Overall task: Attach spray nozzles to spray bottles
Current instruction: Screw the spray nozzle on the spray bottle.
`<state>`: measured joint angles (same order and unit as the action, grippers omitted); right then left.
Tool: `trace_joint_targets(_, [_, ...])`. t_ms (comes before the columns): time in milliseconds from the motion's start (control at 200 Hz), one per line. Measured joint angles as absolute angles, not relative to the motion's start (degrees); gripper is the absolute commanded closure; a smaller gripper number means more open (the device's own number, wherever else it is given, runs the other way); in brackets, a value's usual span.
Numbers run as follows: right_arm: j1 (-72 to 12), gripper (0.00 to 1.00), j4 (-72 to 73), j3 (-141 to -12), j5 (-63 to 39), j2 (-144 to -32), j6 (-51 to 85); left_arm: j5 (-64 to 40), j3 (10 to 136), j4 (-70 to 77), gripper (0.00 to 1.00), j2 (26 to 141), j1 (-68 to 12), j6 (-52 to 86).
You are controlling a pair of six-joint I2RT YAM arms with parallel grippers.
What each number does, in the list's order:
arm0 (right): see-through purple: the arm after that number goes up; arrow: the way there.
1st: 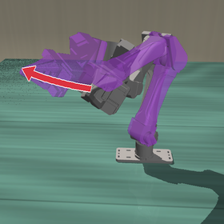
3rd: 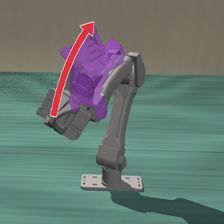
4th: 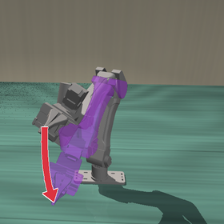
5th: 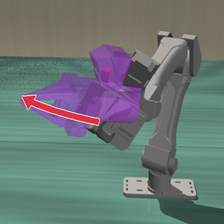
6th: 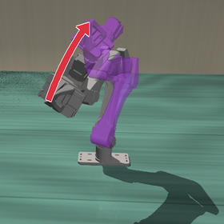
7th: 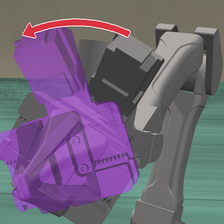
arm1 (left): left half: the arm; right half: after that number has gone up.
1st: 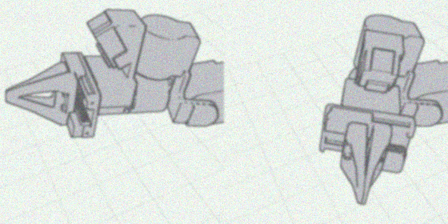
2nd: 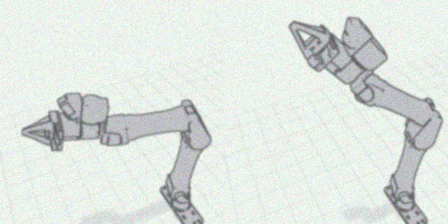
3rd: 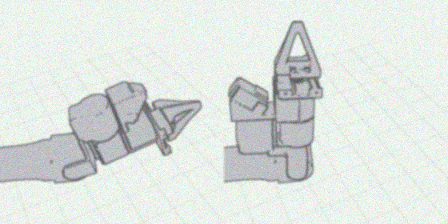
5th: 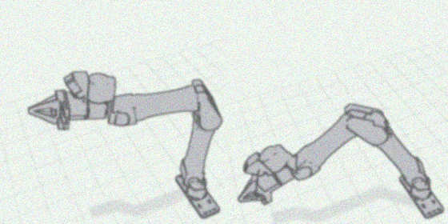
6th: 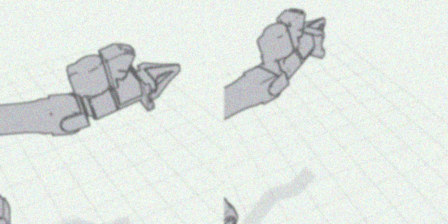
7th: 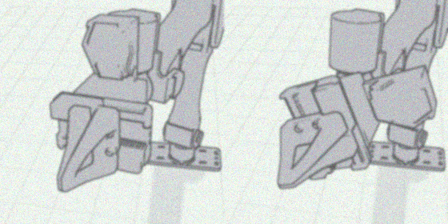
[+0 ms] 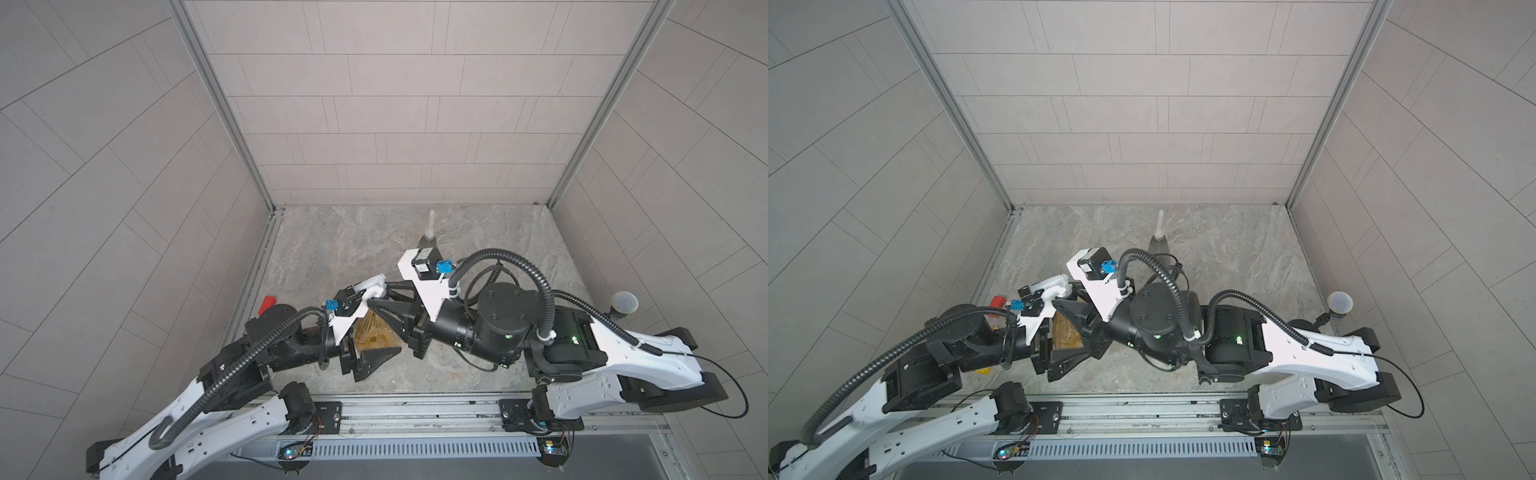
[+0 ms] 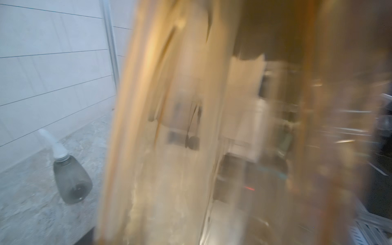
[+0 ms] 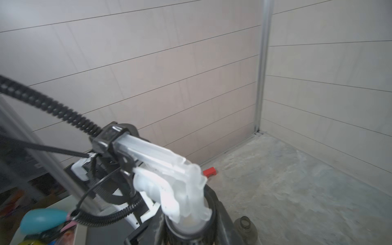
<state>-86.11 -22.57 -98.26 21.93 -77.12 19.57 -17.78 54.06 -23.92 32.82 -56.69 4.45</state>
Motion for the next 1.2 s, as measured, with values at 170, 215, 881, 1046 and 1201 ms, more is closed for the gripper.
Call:
trace_joint_targets(170, [-87.33, 0.74, -21.12, -98.54, 31.64, -79.4, 21.43, -12.38, 54.02, -25.39, 1.0, 32.88, -56.64, 4.58])
trace_joint_targets(215, [-87.39, 0.65, -21.28, -98.52, 32.08, -79.37, 21.3, -12.12, 54.02, -25.56, 1.0, 32.95, -56.64, 4.51])
trace_joint_targets(881, [-65.41, 0.2, -27.4, -95.66, -22.24, -67.72, 14.76, -31.46, 53.19, -23.99, 1.0, 33.41, -55.94, 6.09])
trace_joint_targets(1046, [-65.41, 0.25, -27.29, -95.66, -29.39, -69.1, 14.35, -36.64, 53.19, -23.83, 1.0, 34.63, -55.94, 6.61])
trace_joint_targets(1201, [-65.41, 0.43, -27.18, -95.74, -31.97, -70.35, 14.7, -37.95, 53.19, -23.86, 1.0, 35.27, -55.94, 6.63])
